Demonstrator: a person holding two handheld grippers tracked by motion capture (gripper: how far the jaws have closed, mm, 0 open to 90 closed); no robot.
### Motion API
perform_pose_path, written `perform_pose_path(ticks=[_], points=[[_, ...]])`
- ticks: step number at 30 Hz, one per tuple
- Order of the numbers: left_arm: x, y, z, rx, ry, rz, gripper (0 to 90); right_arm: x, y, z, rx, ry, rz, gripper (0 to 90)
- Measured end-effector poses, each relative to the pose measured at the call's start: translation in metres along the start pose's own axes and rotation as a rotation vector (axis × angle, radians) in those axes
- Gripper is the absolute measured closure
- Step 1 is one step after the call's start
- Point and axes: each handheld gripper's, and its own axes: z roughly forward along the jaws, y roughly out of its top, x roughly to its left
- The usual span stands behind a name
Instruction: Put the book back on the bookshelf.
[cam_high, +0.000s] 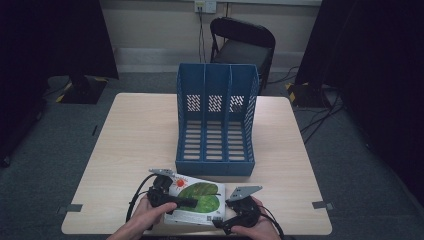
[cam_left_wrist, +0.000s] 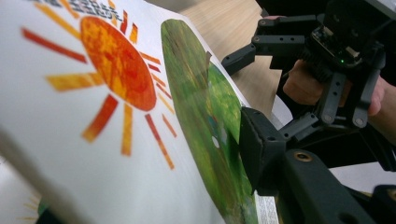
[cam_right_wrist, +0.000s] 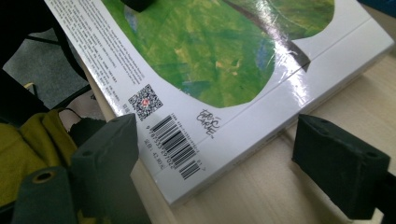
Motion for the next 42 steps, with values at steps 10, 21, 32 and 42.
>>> perform_pose_path(ticks=[10, 21, 32, 42], points=[[-0.008, 0.001, -0.001, -0.008, -0.002, 0.082, 69.9, -0.01, 0.003, -0.009, -0.029, -0.02, 0.024, 19.9], [-0.017, 0.002, -0.001, -0.011, 0.023, 0.156, 70.1, -0.018, 0.005, -0.013, -0.046, -0.057, 0.065, 25.0], [-0.034, 0.003, 0.001, 0.009, 0.034, 0.323, 70.5, -0.024, 0.006, -0.017, -0.076, -0.015, 0.089, 19.7], [-0.038, 0.003, -0.002, 0.004, 0.022, 0.377, 72.4, -0.023, 0.006, -0.02, -0.133, 0.045, 0.088, 27.8]])
